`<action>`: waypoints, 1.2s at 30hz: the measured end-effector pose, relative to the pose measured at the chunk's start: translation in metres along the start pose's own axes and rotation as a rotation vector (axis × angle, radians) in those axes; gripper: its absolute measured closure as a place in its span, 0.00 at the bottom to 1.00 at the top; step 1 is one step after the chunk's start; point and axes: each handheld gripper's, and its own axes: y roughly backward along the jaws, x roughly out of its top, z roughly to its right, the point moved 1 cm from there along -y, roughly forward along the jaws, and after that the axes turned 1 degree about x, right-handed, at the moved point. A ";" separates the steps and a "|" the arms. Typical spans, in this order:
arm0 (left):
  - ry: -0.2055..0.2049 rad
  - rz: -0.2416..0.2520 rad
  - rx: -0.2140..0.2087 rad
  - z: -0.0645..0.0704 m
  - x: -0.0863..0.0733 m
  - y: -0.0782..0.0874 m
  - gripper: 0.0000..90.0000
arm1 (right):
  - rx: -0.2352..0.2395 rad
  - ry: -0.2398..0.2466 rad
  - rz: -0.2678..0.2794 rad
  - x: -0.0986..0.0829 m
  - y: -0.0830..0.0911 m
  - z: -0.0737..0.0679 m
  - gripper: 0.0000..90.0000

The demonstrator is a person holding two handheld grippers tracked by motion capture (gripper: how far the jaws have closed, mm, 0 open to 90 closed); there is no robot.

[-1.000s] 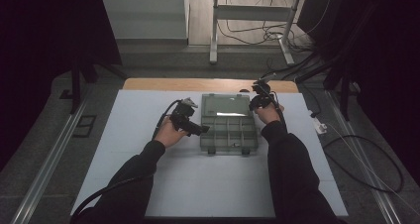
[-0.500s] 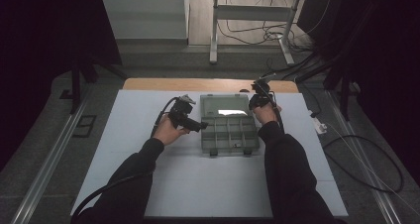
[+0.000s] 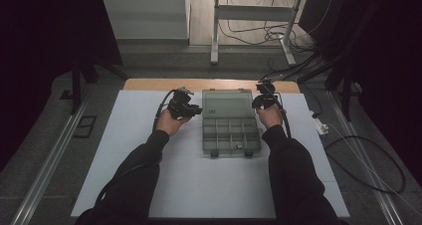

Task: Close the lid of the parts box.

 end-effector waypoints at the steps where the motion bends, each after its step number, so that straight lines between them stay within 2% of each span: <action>1: 0.000 0.000 0.000 0.000 0.000 0.000 0.90 | 0.003 0.000 0.010 -0.001 0.001 0.000 0.98; 2: 0.006 -0.005 0.003 -0.001 0.001 -0.003 0.90 | 0.003 0.000 0.010 -0.001 0.001 0.000 0.98; 4: 0.009 -0.029 0.031 -0.002 0.003 -0.010 0.99 | 0.015 0.000 0.034 -0.003 0.005 0.002 0.98; 6: 0.014 -0.039 0.048 -0.004 0.002 -0.015 0.99 | 0.022 -0.001 0.046 -0.005 0.007 0.003 0.98; 8: 0.040 -0.033 0.044 -0.007 0.002 -0.019 0.99 | 0.028 -0.002 0.055 -0.007 0.008 0.005 0.98; 15: 0.067 -0.056 0.078 -0.011 0.002 -0.033 0.99 | 0.045 0.001 0.097 -0.013 0.012 0.007 0.98; 23: 0.050 -0.071 0.101 -0.007 0.008 -0.046 0.99 | 0.048 0.007 0.129 -0.016 0.017 0.006 0.98; 28: 0.053 -0.055 0.114 -0.009 0.011 -0.050 0.99 | 0.037 0.028 0.153 -0.018 0.020 0.003 0.98; 36: 0.070 0.022 0.115 -0.015 0.020 -0.049 0.99 | 0.031 0.050 0.190 -0.022 0.026 0.000 0.98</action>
